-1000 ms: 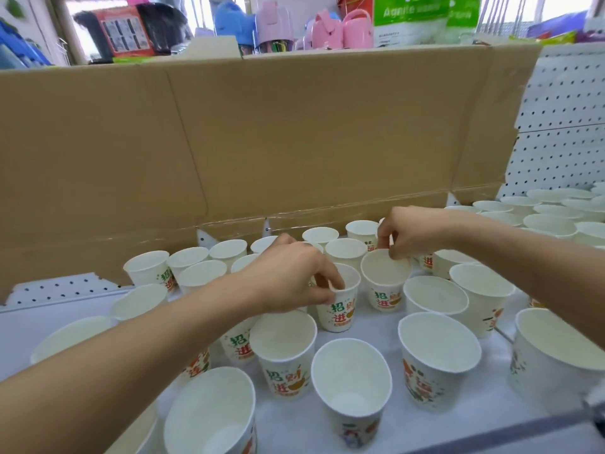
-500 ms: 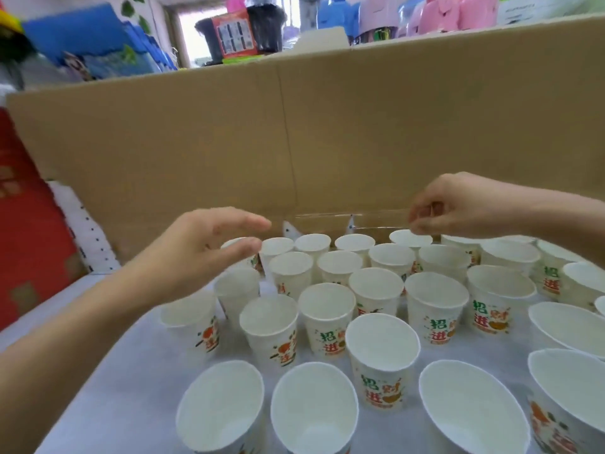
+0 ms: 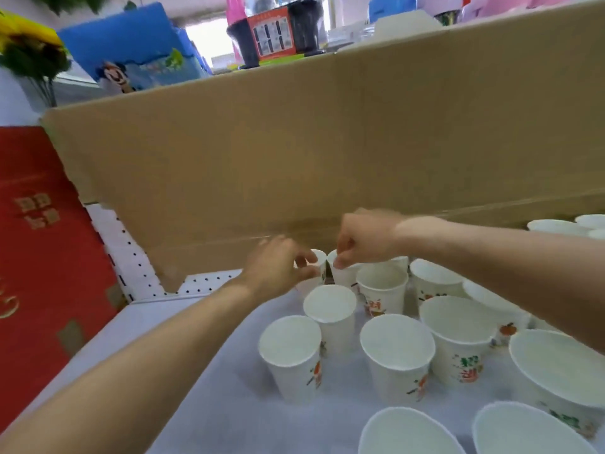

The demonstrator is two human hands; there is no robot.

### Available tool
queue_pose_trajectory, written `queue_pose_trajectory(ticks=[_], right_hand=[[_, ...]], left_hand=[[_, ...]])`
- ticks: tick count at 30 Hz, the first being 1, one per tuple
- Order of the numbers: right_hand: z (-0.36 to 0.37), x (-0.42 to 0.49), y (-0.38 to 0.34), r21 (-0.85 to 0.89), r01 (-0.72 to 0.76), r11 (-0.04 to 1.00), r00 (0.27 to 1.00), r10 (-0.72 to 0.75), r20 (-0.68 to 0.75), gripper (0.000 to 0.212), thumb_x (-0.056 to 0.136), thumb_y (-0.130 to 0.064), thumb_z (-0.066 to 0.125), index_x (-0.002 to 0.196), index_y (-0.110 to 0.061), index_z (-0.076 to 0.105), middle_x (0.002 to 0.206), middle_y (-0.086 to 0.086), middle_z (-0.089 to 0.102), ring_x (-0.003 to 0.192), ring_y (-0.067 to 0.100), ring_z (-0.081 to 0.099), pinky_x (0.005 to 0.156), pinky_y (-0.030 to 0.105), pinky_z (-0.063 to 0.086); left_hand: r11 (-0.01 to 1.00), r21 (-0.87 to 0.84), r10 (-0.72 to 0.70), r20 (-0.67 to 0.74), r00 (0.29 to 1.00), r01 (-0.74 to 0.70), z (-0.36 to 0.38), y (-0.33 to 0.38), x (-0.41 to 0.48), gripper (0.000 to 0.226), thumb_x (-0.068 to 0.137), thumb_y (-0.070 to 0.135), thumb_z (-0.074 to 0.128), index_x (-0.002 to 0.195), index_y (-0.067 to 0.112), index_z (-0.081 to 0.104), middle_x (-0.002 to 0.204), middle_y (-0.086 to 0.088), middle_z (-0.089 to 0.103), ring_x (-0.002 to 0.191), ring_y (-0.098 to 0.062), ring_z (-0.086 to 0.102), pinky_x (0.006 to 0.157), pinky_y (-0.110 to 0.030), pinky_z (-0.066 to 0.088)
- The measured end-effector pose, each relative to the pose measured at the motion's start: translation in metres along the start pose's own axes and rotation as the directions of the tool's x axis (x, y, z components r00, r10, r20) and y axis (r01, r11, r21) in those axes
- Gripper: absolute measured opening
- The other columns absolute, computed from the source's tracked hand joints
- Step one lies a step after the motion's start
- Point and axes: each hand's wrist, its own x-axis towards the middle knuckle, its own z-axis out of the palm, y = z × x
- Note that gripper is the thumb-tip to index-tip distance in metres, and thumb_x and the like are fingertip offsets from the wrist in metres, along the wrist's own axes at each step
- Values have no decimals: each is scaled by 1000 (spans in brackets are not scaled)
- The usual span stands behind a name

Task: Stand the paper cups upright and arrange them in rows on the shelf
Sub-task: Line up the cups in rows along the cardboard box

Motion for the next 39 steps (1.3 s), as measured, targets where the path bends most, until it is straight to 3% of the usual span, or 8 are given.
queue_pose_trajectory(ticks=[7,11,17,20,24,31,36,39], right_hand=[[25,26,-19,-15,-74,997,997,74,-31,31,81,-20,65,54,-16,50,55,-4,51,54,18,49,47,25,35],[29,38,-33,192,-50,980,995,66,-76,28,87,-32,65,65,-14,69,57,-3,60,55,17,52,52,29,43],[8,27,-21,230,9,973,998,-22,52,25,84,-34,70,107,-25,72,105,-13,68,93,4,60,81,24,49],[14,29,-13,91,6,996,999,-10,52,19,79,-28,75,97,-27,74,101,-10,65,90,8,57,77,26,46],[29,40,-15,129,25,991,999,-21,-39,2,79,-23,73,80,-24,74,81,-8,69,77,11,61,67,29,50],[39,46,-28,146,57,988,991,-38,-130,7,83,-25,70,82,-21,75,75,-10,68,68,8,61,65,33,54],[42,47,-28,180,60,982,992,-38,-123,7,82,-29,70,81,-24,75,72,-14,66,68,5,60,71,39,56],[32,41,-26,199,84,976,989,-57,-136,12,86,-32,68,93,-25,75,89,-12,70,82,5,63,78,35,55]], left_hand=[[992,74,101,-19,995,-99,-9,-49,-9,17,89,29,63,103,34,72,102,16,68,105,-12,49,77,-31,24],[988,83,131,-30,991,-128,-12,-63,-19,24,89,21,62,109,33,69,112,17,65,110,-12,51,79,-32,25],[991,-96,89,-48,995,-94,-2,-69,-23,30,79,44,72,107,34,69,107,15,66,101,-9,52,91,-36,39],[987,-124,97,-60,993,-104,2,-71,-14,11,82,38,71,91,32,73,89,14,65,85,-9,54,79,-37,48],[988,-75,130,-33,991,-133,2,-81,-8,6,85,30,69,90,32,72,78,18,52,86,-9,46,79,-41,47],[992,-111,67,5,998,-66,3,-87,-11,28,75,46,74,98,36,62,109,14,54,94,-9,49,85,-31,45],[978,-202,-49,7,999,50,6,-77,-7,28,78,52,71,97,33,61,107,14,53,91,-9,48,75,-25,38],[975,-219,-40,26,999,45,5,-79,-7,25,80,47,70,99,35,60,103,14,50,94,-9,47,76,-24,37]])
